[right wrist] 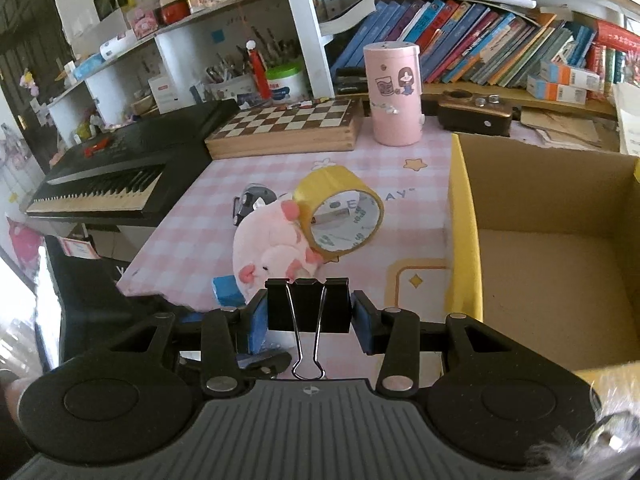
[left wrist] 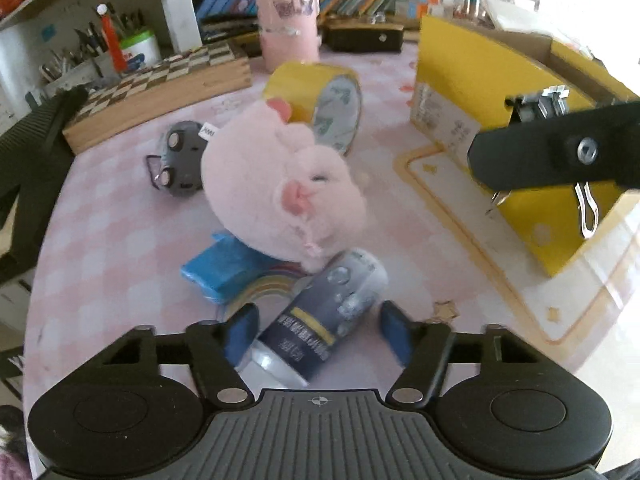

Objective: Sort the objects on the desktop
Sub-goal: 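Grasp the white spray bottle with the left tool while the right tool holds the clip, then carry the spray bottle in the left tool while the right tool carries the clip to the yellow box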

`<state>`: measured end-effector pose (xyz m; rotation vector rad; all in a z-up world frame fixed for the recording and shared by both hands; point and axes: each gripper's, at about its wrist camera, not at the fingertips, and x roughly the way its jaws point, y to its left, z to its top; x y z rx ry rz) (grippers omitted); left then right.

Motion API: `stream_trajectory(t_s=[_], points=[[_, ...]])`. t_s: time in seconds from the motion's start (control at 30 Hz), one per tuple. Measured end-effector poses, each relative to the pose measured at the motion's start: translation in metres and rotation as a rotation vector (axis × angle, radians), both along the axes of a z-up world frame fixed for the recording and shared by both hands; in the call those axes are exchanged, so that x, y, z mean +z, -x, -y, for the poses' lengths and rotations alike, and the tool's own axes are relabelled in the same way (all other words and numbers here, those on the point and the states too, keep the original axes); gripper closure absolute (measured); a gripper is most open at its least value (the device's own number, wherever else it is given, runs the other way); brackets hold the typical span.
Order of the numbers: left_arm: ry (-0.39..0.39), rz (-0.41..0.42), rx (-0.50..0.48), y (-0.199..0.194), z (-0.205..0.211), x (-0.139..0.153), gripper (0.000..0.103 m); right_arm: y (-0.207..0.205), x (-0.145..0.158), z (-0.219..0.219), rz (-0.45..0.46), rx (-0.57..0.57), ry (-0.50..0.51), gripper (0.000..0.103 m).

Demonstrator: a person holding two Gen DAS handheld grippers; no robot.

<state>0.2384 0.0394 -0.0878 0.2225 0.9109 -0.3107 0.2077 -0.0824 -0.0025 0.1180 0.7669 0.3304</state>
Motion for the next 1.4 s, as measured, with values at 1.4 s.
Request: stream_trajectory(t_s=[1.4], points=[[0.355,0.148,0.064,0.148,-0.036,0.097,0.072,0.127,0.024,0.007,0.089,-0.094,0.014,0.063]])
